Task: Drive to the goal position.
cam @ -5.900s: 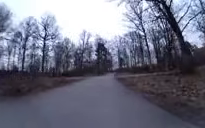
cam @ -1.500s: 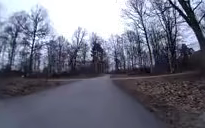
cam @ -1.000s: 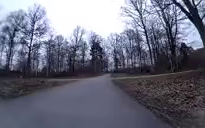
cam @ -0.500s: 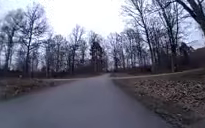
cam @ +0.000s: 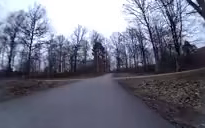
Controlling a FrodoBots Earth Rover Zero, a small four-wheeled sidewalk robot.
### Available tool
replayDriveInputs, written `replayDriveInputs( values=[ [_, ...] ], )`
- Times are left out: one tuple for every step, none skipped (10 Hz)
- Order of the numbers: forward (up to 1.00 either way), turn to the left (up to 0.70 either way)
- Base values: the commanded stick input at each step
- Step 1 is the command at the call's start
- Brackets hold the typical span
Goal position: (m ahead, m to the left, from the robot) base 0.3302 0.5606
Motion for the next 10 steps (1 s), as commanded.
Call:
replayDriveInputs(
  values=[
    [0.85,0.00],
    [0.85,0.00],
    [0.85,0.00],
    [0.85,0.00],
    [0.85,0.00],
    [0.85,0.00],
    [0.85,0.00],
    [0.85,0.00],
    [0.85,0.00],
    [0.85,0.00]
  ],
)
